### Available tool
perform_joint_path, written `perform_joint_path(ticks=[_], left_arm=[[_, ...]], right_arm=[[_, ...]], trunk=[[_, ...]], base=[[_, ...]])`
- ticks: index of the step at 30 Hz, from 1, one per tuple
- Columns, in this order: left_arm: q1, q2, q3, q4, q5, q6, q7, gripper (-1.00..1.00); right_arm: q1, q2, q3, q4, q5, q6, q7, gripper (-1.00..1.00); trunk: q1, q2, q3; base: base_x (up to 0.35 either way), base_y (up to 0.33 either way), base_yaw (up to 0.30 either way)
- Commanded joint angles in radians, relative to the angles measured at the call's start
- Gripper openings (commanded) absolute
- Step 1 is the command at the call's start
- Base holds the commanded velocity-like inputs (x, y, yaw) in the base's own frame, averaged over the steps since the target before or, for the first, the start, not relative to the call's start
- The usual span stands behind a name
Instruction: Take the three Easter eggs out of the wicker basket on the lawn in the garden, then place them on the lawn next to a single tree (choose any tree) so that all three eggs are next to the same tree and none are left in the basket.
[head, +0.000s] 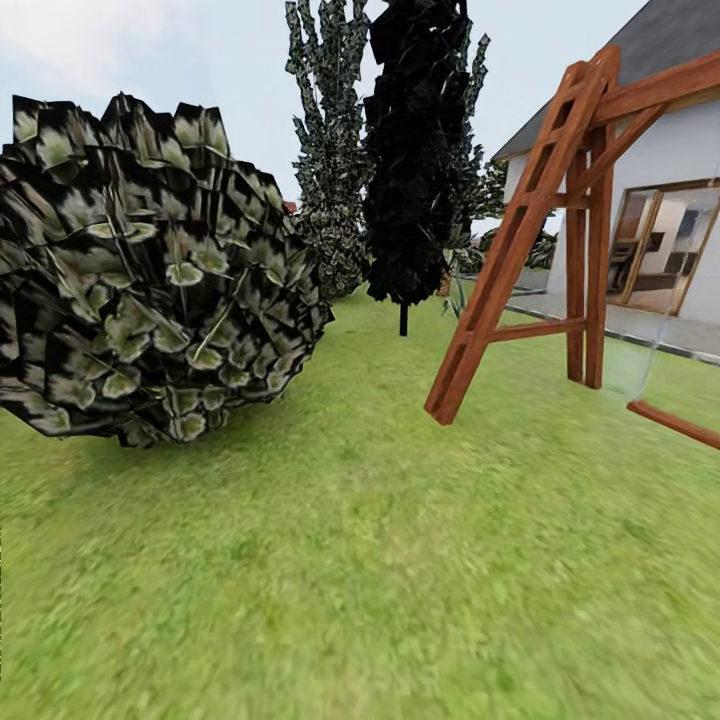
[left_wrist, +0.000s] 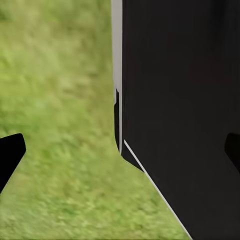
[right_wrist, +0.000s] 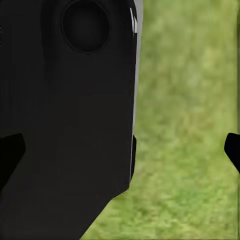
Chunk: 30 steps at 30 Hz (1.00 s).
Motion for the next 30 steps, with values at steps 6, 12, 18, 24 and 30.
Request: perform_joint_path(ticks=[6, 12, 18, 24, 30], left_arm=[[0.0, 0.0, 0.0, -0.002, 0.0, 0.0, 0.0, 1.0], [0.0, 0.0, 0.0, -0.002, 0.0, 0.0, 0.0, 1.0], [0.0, 0.0, 0.0, -0.002, 0.0, 0.0, 0.0, 1.0], [0.0, 0.0, 0.0, -0.002, 0.0, 0.0, -0.001, 1.0], [0.0, 0.0, 0.0, -0.002, 0.0, 0.0, -0.001, 1.0]], right_arm=[[0.0, 0.0, 0.0, 0.0, 0.005, 0.0, 0.0, 1.0], [0.0, -0.001, 0.002, 0.0, 0.007, 0.0, 0.0, 1.0], [0.0, -0.001, 0.002, 0.0, 0.007, 0.0, 0.0, 1.0], [0.0, -0.001, 0.002, 0.0, 0.007, 0.0, 0.0, 1.0], [0.0, -0.001, 0.002, 0.0, 0.008, 0.0, 0.0, 1.0]], trunk=[[0.001, 0.0, -0.001], [0.001, 0.0, -0.001], [0.001, 0.0, -0.001], [0.001, 0.0, -0.001], [0.001, 0.0, -0.001]], base=[[0.318, 0.0, 0.105], [0.318, 0.0, 0.007], [0.318, 0.0, 0.0], [0.318, 0.0, 0.0], [0.318, 0.0, 0.0]])
